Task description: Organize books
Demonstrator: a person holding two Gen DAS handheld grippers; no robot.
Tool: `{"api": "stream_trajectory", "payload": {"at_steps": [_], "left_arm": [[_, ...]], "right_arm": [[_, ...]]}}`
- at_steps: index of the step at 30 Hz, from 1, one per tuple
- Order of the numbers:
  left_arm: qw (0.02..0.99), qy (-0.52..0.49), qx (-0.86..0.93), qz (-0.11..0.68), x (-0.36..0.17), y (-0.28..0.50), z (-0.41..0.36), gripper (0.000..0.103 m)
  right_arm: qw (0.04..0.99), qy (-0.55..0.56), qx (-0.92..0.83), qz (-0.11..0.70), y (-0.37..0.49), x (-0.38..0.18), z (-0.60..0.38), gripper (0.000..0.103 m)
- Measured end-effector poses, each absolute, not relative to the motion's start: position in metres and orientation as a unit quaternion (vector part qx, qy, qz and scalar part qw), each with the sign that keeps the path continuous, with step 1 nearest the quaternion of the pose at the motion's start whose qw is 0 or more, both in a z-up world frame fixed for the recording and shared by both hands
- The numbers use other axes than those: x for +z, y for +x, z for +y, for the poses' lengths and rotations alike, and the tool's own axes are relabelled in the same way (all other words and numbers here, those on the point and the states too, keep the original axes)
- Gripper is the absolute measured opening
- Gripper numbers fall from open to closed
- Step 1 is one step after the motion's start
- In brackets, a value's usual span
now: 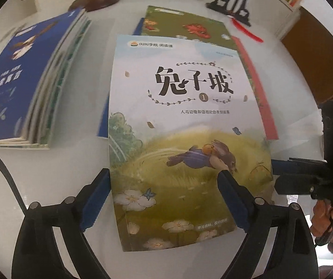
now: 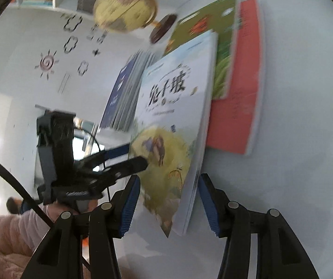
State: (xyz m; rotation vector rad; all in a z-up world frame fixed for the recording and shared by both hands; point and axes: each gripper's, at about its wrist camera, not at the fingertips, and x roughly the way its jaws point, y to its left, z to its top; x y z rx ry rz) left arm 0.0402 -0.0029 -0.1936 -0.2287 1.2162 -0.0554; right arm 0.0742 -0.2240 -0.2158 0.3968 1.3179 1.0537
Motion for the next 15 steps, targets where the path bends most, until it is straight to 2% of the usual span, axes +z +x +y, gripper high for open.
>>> {"api": "stream_trajectory", "payload": {"at_steps": [2, 5, 6, 7, 15], "left_arm": [[0.807, -0.144, -0.024, 0.573, -0.192, 0.04, 0.011, 0.086], [0.797, -0.199, -0.027, 0.57, -0.189, 0.034, 0.034, 0.065], [0.794, -0.211, -0.029, 0.569, -0.189, 0.031, 0.04, 0.054], [0.791, -0.222, -0.029, 0.569, -0.19, 0.027, 0.046, 0.048], [0.789, -0.242, -0.02, 0.565, -0.191, 0.016, 0.05, 0.046]], "right_arm": [[0.648, 0.174, 0.464, 0.579, 0.074, -0.216, -0.218, 0.051], [0.653, 0.183, 0.454, 0.578, 0.074, -0.217, -0.217, 0.051], [0.656, 0.184, 0.45, 0.577, 0.074, -0.217, -0.217, 0.051], [0.661, 0.183, 0.448, 0.574, 0.075, -0.217, -0.219, 0.051], [0.683, 0.184, 0.426, 0.564, 0.079, -0.213, -0.209, 0.052]]}}
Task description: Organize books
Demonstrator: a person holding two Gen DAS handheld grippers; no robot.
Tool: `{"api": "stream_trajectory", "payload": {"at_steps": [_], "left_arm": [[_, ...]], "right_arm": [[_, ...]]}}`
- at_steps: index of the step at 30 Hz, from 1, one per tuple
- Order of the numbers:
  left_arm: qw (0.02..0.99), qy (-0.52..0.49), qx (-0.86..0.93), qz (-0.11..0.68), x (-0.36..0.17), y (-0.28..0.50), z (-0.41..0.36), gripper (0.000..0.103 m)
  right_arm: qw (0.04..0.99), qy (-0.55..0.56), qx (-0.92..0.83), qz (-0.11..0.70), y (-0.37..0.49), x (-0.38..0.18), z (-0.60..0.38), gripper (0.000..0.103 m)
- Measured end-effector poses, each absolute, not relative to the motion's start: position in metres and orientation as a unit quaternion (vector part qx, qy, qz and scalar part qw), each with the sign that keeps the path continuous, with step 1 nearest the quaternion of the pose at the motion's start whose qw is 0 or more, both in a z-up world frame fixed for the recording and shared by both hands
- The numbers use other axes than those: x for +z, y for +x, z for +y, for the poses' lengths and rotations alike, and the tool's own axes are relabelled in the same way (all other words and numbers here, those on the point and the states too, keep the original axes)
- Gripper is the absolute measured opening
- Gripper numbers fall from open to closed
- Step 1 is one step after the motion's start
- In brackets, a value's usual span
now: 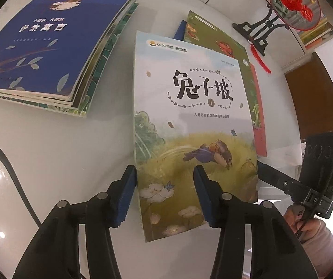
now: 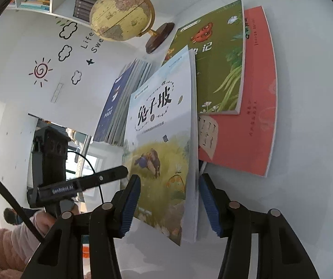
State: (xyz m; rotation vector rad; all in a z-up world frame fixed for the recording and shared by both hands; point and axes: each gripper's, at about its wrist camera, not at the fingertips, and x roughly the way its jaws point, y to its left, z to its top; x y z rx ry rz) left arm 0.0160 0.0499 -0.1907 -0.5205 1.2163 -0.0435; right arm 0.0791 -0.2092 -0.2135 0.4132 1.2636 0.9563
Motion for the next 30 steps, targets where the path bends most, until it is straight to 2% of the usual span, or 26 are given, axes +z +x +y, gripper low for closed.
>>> {"api": "stream_trajectory", "payload": {"at_steps": [3, 6, 10, 15, 19, 23, 26, 30], "left_arm": [[0.792, -0.239, -0.011, 0.561, -0.189, 0.014, 0.055, 0.046], [0.792, -0.241, -0.01, 0.561, -0.189, 0.012, 0.061, 0.046], [0.796, -0.208, -0.006, 0.569, -0.187, 0.015, 0.058, 0.046], [0.792, -0.221, -0.008, 0.569, -0.188, 0.016, 0.066, 0.046], [0.793, -0.212, -0.013, 0.571, -0.188, 0.016, 0.068, 0.046], [0.79, -0.219, -0.02, 0.572, -0.188, 0.019, 0.067, 0.046], [0.787, -0.225, -0.026, 0.574, -0.188, 0.019, 0.065, 0.046], [0.772, -0.268, -0.052, 0.574, -0.191, 0.015, 0.062, 0.046]], "right_arm": [[0.684, 0.162, 0.438, 0.56, 0.077, -0.209, -0.207, 0.04], [0.649, 0.23, 0.471, 0.552, 0.076, -0.21, -0.216, 0.03], [0.637, 0.253, 0.468, 0.558, 0.076, -0.216, -0.211, 0.029], [0.645, 0.245, 0.458, 0.56, 0.076, -0.216, -0.202, 0.029], [0.616, 0.263, 0.498, 0.55, 0.075, -0.204, -0.194, 0.029], [0.651, 0.161, 0.475, 0.57, 0.067, -0.2, -0.167, 0.029], [0.651, 0.127, 0.463, 0.588, 0.06, -0.21, -0.146, 0.029], [0.718, 0.046, 0.409, 0.561, 0.05, -0.202, -0.136, 0.025]]}}
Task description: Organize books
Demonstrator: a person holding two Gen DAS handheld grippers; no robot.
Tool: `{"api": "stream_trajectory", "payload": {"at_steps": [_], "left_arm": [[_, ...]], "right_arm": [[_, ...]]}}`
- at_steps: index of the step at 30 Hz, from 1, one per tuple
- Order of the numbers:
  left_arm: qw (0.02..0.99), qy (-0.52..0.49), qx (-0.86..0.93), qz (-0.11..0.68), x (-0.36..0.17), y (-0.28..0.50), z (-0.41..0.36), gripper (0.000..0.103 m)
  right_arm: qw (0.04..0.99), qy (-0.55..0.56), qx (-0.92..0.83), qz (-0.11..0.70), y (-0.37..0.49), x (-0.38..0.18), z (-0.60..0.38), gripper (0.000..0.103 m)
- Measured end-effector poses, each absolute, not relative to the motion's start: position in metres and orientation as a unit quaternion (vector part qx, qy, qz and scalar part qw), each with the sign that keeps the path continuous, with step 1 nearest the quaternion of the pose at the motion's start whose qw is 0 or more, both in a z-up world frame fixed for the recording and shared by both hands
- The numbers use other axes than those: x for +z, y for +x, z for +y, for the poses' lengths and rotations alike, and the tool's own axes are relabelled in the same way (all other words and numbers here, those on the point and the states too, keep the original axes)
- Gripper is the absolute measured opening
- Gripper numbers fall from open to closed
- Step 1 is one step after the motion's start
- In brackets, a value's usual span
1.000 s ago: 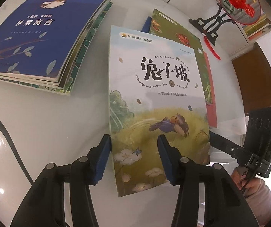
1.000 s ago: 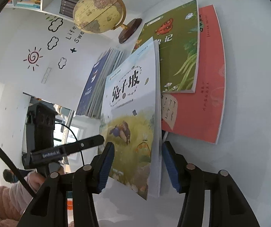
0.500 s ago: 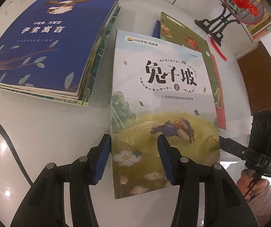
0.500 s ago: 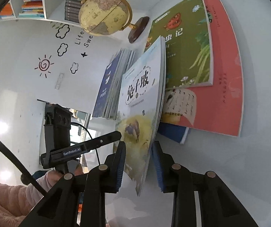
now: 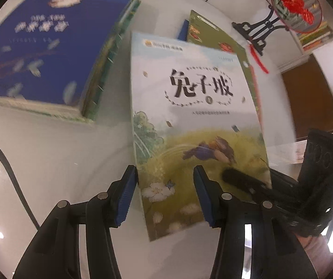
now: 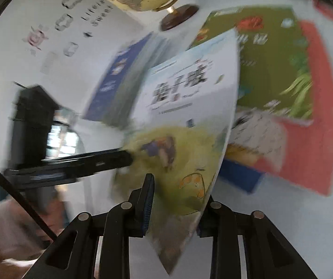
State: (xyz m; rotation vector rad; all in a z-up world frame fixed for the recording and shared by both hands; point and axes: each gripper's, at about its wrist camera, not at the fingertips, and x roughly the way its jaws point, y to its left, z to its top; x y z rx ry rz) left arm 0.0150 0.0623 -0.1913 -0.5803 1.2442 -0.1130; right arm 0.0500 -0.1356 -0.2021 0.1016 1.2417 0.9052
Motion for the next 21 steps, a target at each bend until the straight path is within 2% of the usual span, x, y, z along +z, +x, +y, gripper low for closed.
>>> {"api": "stream_trajectory", "payload": {"at_steps": [5, 9, 21], "left_arm": [[0.773, -0.273, -0.065, 0.569, -0.19, 0.014, 0.047, 0.046], [0.793, -0.294, -0.075, 0.528, -0.174, 0.013, 0.045, 0.046], [0.826, -0.321, -0.094, 0.454, -0.124, 0.009, 0.074, 0.046]], "right_arm": [[0.767, -0.052, 0.387, 0.51, 0.042, -0.181, -0.129, 0.018], [0.788, -0.108, 0.384, 0.469, 0.03, -0.166, -0.126, 0.015], [0.818, -0.103, 0.388, 0.412, 0.027, -0.111, -0.11, 0.015]]}}
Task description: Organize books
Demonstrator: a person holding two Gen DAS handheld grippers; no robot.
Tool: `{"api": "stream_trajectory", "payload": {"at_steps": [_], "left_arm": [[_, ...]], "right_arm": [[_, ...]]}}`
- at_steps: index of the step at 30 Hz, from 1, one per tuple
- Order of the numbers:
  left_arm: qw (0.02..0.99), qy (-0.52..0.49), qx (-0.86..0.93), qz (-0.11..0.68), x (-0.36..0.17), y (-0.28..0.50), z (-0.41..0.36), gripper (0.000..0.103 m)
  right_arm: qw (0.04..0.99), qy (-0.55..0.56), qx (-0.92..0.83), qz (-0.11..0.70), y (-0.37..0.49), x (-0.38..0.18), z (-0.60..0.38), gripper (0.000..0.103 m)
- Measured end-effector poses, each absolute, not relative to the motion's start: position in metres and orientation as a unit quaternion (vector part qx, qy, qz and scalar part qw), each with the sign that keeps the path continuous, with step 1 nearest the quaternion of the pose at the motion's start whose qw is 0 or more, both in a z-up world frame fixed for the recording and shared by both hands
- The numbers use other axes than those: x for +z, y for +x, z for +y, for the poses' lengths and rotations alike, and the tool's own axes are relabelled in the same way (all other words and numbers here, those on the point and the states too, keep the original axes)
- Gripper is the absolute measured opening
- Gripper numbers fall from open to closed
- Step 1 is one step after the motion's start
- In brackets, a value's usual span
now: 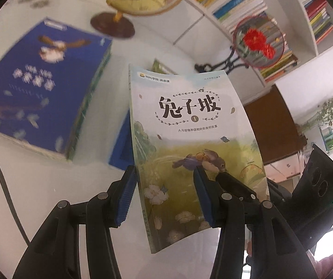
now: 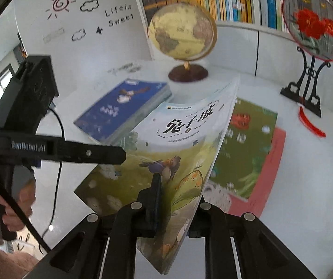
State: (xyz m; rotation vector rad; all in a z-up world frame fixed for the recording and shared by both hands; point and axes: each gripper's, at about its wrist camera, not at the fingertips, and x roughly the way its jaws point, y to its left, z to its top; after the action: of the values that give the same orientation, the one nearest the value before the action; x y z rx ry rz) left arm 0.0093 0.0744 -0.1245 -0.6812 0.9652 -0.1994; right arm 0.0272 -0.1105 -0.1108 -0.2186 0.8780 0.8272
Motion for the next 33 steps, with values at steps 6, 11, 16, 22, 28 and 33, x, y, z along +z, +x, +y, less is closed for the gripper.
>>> {"api": "stream_trajectory", "payload": {"at_steps": [6, 11, 16, 22, 28, 33], "left_arm": [[0.84, -0.329, -0.083, 0.423, -0.103, 0.014, 0.123, 0.046], [0.847, -0.327, -0.069, 0.414, -0.096, 0.015, 0.174, 0.046], [0.851, -0.315, -0.063, 0.416, -0.098, 0.023, 0.223, 0.046], [0.844, -0.305, -0.07, 0.435, -0.114, 0.04, 0.265, 0.046], [0.834, -0.299, -0.082, 0.457, -0.133, 0.053, 0.286, 0.046], [0.826, -0.304, -0.09, 0.466, -0.14, 0.055, 0.293, 0.046]], "right_arm": [[0.824, -0.097, 0.392, 0.397, 0.033, -0.091, -0.075, 0.015], [0.829, -0.097, 0.395, 0.384, 0.037, -0.081, -0.024, 0.015], [0.829, -0.087, 0.392, 0.39, 0.042, -0.086, 0.031, 0.015], [0.829, -0.072, 0.374, 0.41, 0.046, -0.106, 0.083, 0.015], [0.827, -0.054, 0.352, 0.435, 0.05, -0.128, 0.11, 0.015], [0.825, -0.041, 0.334, 0.454, 0.056, -0.14, 0.118, 0.015]]}}
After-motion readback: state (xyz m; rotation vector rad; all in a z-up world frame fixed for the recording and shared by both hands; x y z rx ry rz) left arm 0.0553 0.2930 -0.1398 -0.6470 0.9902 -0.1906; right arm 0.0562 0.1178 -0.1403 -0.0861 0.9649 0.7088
